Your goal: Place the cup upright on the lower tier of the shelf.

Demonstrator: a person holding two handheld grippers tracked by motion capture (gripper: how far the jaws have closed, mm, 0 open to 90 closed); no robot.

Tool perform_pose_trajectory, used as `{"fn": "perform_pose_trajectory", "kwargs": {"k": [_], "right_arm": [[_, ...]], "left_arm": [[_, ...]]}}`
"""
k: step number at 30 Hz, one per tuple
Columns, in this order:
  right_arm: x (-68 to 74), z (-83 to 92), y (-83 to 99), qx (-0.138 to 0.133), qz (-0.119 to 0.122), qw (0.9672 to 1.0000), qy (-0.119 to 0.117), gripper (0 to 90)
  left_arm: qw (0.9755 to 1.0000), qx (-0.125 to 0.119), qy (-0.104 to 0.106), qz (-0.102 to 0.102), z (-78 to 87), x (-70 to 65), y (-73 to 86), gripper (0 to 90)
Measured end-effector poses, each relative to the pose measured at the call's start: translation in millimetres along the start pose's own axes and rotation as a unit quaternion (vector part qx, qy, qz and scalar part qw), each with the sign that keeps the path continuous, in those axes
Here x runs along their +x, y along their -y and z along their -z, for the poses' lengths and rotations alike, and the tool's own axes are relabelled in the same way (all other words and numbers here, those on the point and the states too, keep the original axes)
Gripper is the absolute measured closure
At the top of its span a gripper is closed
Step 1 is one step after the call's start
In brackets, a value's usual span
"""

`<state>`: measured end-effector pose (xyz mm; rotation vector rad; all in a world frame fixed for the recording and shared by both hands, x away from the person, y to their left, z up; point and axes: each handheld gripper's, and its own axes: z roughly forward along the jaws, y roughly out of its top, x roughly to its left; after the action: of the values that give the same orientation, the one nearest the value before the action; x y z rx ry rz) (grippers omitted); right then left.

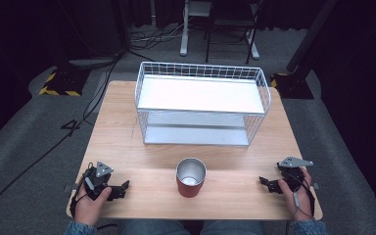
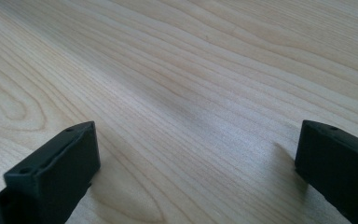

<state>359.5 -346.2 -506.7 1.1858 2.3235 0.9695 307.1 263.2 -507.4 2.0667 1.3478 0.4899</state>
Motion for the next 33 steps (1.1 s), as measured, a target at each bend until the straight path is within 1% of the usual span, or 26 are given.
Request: {"fn": "perform_pose_trajectory", "kwargs": {"k": [2, 3, 5, 6, 7, 8, 10, 11, 13, 17, 20, 21, 22, 24, 29, 33], "right_arm": [[0.0, 0.0, 0.0, 0.0, 0.0, 1.0, 0.0, 0.0], [-0.1, 0.0, 0.0, 0.0, 0.0, 1.0, 0.0, 0.0], [-0.1, 0.0, 0.0, 0.0, 0.0, 1.0, 0.0, 0.0], [0.0, 0.0, 0.0, 0.0, 0.0, 1.0, 0.0, 0.0], [0.0, 0.0, 0.0, 0.0, 0.0, 1.0, 0.0, 0.0], [0.0, 0.0, 0.0, 0.0, 0.0, 1.0, 0.0, 0.0], [0.0, 0.0, 0.0, 0.0, 0.0, 1.0, 0.0, 0.0], [-0.1, 0.0, 0.0, 0.0, 0.0, 1.0, 0.0, 0.0], [-0.1, 0.0, 0.0, 0.0, 0.0, 1.0, 0.0, 0.0], [-0.2, 0.0, 0.0, 0.0, 0.0, 1.0, 0.0, 0.0], [-0.1, 0.0, 0.0, 0.0, 0.0, 1.0, 0.0, 0.0], [-0.1, -0.1, 0.0, 0.0, 0.0, 1.0, -0.001, 0.0], [0.0, -0.3, -0.2, 0.0, 0.001, 1.0, -0.003, 0.0], [0.3, -0.7, -0.6, -0.001, 0.003, 1.0, -0.005, 0.0], [0.5, -0.9, -0.9, 0.0, 0.003, 1.0, -0.005, 0.0], [0.5, -0.9, -0.9, 0.0, 0.006, 1.0, -0.007, 0.0]], "left_arm": [[1.0, -0.002, 0.002, 0.0, 1.3, 0.4, 0.4, 1.7], [1.0, -0.008, -0.001, 0.001, 1.7, 0.5, 0.9, 3.9], [0.9998, -0.02, 0.0, 0.004, 3.5, 1.2, 1.7, 12.5], [0.9997, -0.022, 0.001, 0.009, 4.6, 1.3, 2.1, 17.8], [0.9995, -0.031, 0.003, 0.008, 5.1, 1.7, 2.4, 18.4], [0.9992, -0.038, 0.005, 0.009, 6.4, 1.2, 2.6, 15.1], [0.9985, -0.055, 0.006, 0.002, 9.9, 0.9, 2.3, 17.1], [0.9978, -0.066, 0.006, -0.001, 12.3, 0.2, 2.1, 15.4], [0.9957, -0.092, 0.01, -0.001, 17.1, -1.8, 2.1, 15.6], [0.9892, -0.145, 0.025, 0.001, 25.9, -6.0, 2.4, 15.7], [0.9851, -0.169, 0.029, -0.007, 31.1, -8.1, 2.8, 15.7], [0.9842, -0.174, 0.031, -0.01, 32.8, -9.1, 2.9, 15.7], [0.9827, -0.182, 0.035, -0.011, 34.1, -10.6, 2.8, 15.6], [0.981, -0.189, 0.039, -0.018, 37.8, -14.2, 2.2, 15.6], [0.9793, -0.196, 0.045, -0.024, 45.1, -27.2, 1.0, 15.6], [0.9775, -0.202, 0.056, -0.023, 49.6, -39.8, -0.5, 15.6]]}}
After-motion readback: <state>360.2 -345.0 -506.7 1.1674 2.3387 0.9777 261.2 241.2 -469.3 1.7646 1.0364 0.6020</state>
